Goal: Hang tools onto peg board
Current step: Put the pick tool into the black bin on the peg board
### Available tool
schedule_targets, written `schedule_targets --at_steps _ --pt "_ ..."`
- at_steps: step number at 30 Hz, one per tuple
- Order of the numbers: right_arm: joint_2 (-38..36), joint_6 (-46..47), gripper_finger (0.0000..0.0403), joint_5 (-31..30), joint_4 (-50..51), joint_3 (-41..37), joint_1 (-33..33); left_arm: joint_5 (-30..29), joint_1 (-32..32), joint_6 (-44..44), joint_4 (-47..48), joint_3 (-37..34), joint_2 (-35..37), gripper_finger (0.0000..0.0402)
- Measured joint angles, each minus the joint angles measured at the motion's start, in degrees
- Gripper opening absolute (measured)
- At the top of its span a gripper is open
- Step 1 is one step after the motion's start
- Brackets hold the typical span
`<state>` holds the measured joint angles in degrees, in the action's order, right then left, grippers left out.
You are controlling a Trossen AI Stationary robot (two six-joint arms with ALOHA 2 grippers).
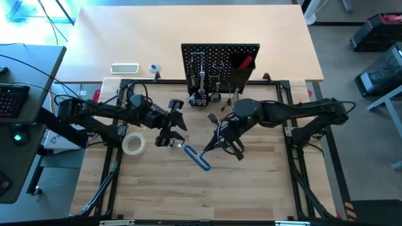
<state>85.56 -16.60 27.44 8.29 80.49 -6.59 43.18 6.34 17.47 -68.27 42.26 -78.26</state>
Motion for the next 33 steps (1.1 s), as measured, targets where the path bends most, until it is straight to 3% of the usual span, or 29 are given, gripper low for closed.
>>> schedule_targets --at_steps 7,21,29,33 --pt "2.4 2.6 0.0 -0.5 -2.1 0.0 0.0 -6.4 -2.9 5.1 0.7 0.0 0.0 0.0155" --pt "4.6 4.7 0.0 -0.4 -4.7 0.0 0.9 -1.8 -6.4 6.3 3.6 1.0 0.0 0.0149" --pt "4.6 5.9 0.0 -0.6 -4.6 0.0 1.4 -1.9 -6.8 6.3 2.8 1.0 0.0 0.0141" --pt "4.6 6.2 0.0 -0.9 -4.4 0.0 1.4 -4.8 -6.8 6.3 2.4 1.0 0.0 0.0141"
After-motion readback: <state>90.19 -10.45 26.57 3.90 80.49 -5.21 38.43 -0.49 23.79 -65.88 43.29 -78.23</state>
